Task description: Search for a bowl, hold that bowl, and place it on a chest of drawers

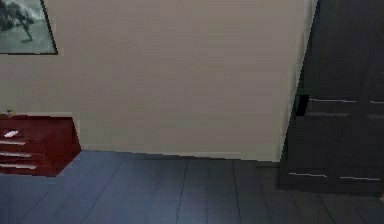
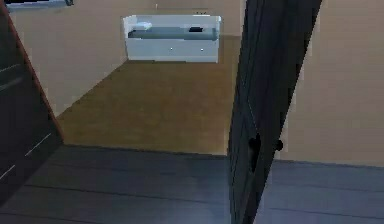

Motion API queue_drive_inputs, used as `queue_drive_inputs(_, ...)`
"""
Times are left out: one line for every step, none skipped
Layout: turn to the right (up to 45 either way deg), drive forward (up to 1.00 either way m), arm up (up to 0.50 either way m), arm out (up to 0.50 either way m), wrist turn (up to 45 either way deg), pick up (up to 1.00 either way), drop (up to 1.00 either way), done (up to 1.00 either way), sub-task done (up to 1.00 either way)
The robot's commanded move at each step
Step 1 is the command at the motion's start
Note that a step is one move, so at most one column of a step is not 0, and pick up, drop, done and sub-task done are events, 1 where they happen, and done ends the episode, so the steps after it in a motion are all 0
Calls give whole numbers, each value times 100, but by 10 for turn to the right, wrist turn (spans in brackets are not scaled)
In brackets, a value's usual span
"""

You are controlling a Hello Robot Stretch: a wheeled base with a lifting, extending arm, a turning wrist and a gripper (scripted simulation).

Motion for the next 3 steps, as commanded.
queue_drive_inputs(450,0,0,0,0,0,0,0,0)
queue_drive_inputs(150,0,0,0,0,0,0,0,0)
queue_drive_inputs(0,75,0,0,0,0,0,0,0)
